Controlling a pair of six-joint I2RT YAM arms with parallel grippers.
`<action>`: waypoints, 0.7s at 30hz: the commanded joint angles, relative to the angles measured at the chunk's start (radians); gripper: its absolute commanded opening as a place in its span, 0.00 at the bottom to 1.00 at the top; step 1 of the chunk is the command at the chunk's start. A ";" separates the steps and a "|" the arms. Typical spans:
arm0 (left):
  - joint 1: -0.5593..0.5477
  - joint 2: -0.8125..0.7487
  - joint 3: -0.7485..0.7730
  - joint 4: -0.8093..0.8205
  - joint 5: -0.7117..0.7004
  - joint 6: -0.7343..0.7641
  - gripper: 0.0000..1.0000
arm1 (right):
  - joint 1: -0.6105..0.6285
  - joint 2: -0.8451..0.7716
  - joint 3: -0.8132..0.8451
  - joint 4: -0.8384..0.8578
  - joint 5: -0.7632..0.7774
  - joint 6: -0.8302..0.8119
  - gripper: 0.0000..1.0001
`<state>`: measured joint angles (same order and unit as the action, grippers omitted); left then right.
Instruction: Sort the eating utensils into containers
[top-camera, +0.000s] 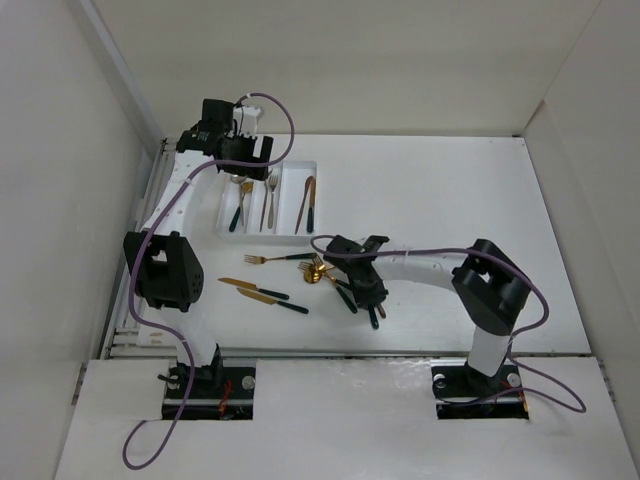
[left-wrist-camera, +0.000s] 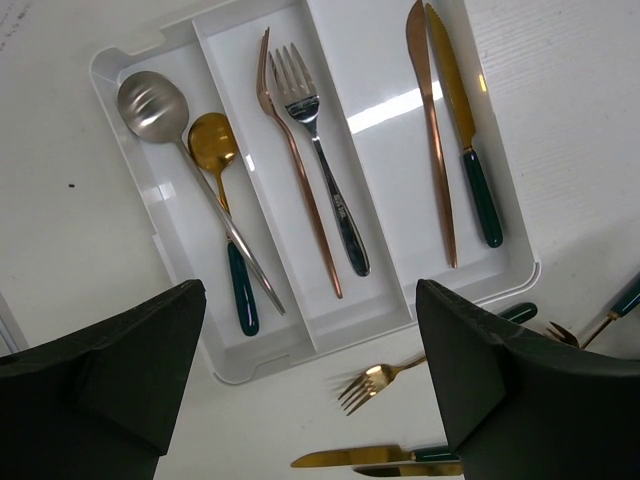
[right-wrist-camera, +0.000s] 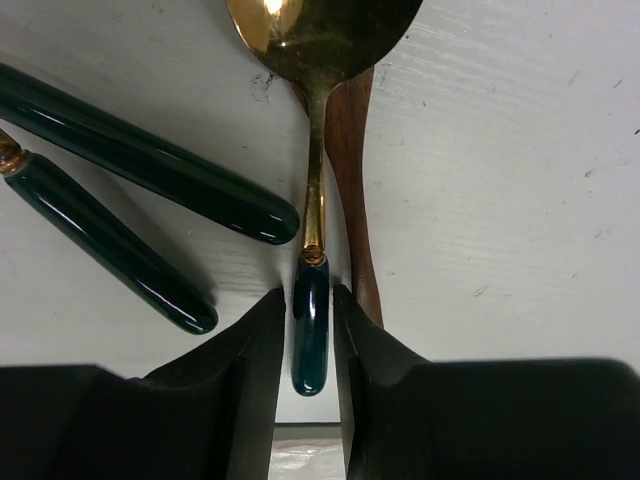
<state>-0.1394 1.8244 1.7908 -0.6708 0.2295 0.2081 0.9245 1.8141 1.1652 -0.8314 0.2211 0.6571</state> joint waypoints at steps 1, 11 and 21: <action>-0.002 -0.016 -0.007 0.014 -0.005 -0.003 0.84 | 0.008 0.068 -0.009 0.080 0.032 -0.010 0.33; -0.002 -0.025 -0.007 0.014 -0.005 -0.003 0.84 | -0.088 0.039 -0.045 0.144 0.017 -0.020 0.01; -0.031 -0.025 0.033 0.002 0.117 0.040 0.84 | -0.182 -0.111 0.298 0.051 0.118 -0.039 0.00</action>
<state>-0.1558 1.8244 1.7912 -0.6704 0.2707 0.2211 0.7773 1.8030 1.3056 -0.8101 0.2714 0.6277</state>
